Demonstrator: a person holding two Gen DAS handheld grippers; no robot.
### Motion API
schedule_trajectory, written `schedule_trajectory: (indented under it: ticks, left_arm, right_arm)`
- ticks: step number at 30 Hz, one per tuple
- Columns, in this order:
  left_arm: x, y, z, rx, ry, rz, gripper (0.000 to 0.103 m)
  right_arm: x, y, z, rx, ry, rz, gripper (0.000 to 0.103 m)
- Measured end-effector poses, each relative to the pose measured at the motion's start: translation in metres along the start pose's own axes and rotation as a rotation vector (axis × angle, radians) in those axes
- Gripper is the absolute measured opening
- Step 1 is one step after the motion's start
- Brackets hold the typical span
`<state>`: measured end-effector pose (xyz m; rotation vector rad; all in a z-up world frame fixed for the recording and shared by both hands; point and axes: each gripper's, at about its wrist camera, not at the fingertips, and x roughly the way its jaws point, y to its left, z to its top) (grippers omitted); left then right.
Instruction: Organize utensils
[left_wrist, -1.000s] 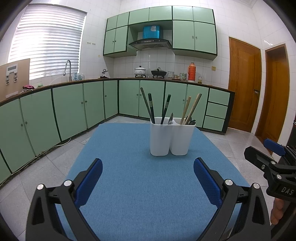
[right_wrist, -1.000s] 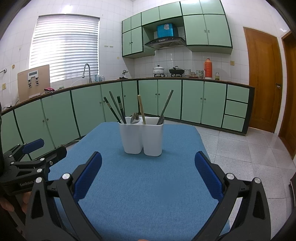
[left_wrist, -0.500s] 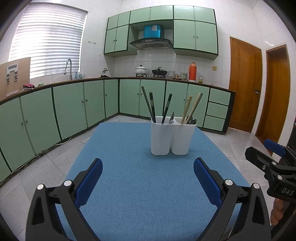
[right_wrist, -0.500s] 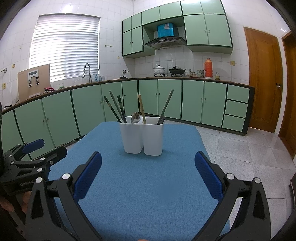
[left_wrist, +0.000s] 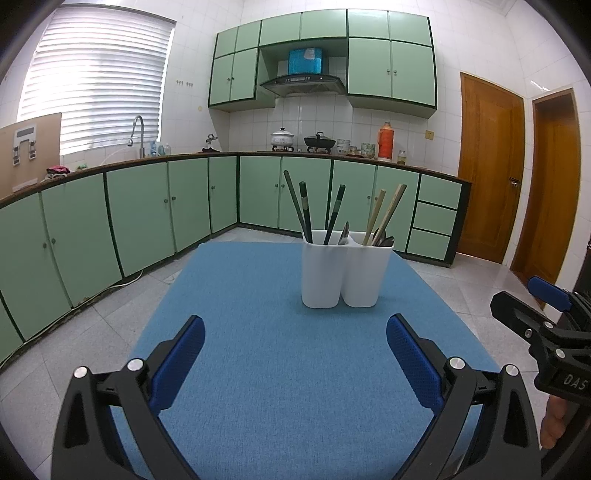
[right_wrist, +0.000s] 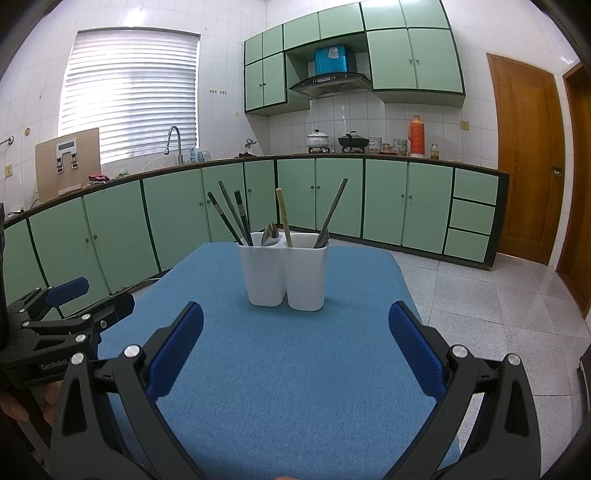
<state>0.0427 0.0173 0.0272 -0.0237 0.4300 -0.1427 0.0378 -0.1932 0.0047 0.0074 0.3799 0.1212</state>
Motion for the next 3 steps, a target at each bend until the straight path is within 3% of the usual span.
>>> schedule_trajectory:
  ticks: [3]
  left_arm:
    - [-0.0004,0.0007,-0.0004,-0.001,-0.001,-0.001,0.097]
  right_arm:
    - [0.0003,-0.0001,-0.0006,-0.001,0.001,0.000,0.097]
